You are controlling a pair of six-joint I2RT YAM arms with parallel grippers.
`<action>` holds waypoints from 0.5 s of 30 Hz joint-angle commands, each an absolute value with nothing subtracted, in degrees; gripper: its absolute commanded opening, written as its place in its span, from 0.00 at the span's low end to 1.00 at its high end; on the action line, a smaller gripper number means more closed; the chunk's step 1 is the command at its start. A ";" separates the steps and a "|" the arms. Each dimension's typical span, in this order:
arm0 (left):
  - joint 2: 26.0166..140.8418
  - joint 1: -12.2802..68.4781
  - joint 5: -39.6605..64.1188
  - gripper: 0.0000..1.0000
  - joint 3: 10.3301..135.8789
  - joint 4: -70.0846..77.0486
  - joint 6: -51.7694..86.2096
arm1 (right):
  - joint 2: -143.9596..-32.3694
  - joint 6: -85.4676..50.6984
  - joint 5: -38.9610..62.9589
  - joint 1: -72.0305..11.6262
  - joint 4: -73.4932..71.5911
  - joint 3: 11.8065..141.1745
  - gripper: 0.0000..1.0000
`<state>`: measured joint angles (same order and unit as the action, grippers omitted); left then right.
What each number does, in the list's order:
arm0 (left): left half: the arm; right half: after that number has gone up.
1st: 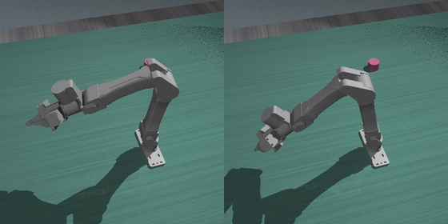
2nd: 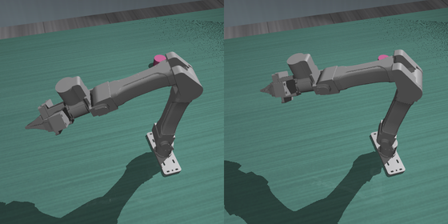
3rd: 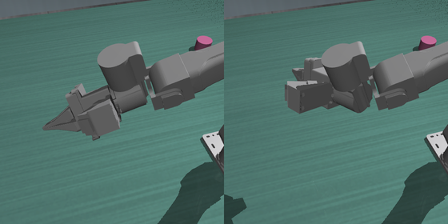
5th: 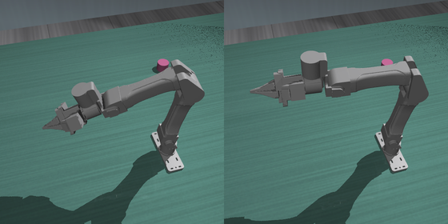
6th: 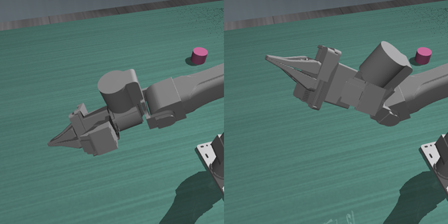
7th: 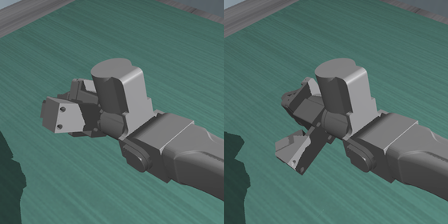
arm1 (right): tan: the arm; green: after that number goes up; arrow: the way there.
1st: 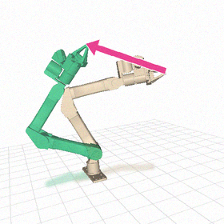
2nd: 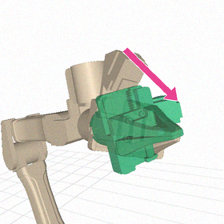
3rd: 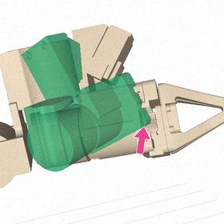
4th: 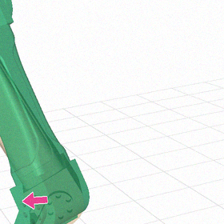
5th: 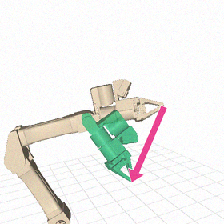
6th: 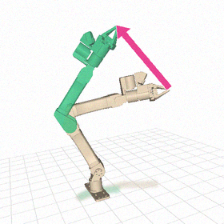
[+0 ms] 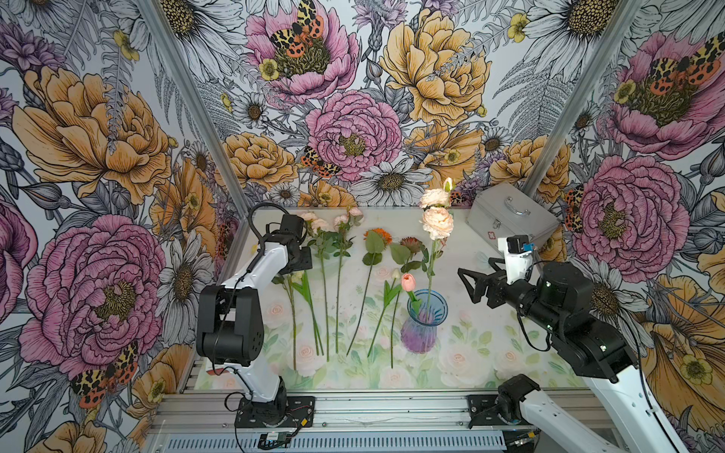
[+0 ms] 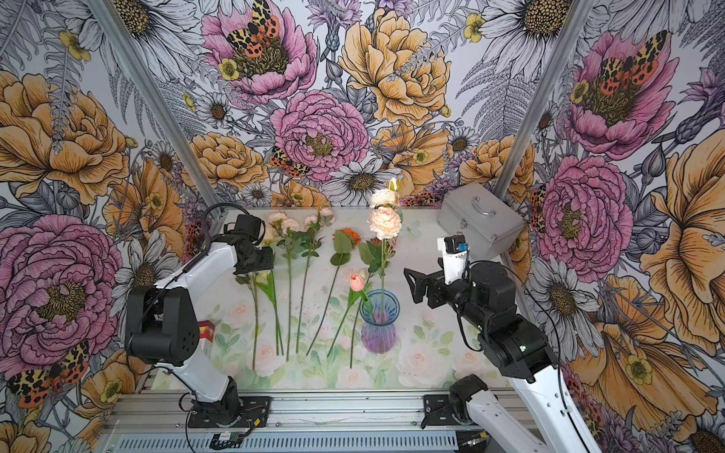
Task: Place the pink flowers into the vase
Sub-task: Place the flower at the center of the board.
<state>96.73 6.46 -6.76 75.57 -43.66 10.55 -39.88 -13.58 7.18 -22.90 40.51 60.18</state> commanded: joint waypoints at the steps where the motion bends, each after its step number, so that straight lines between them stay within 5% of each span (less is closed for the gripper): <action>1: 97.07 8.63 -2.08 0.63 80.48 -42.63 11.67 | -40.30 -12.50 7.66 -22.50 40.26 62.44 0.98; 15: 118.59 11.82 -4.52 0.66 93.81 -42.63 12.92 | -40.62 -12.48 8.88 -22.50 40.17 63.41 0.98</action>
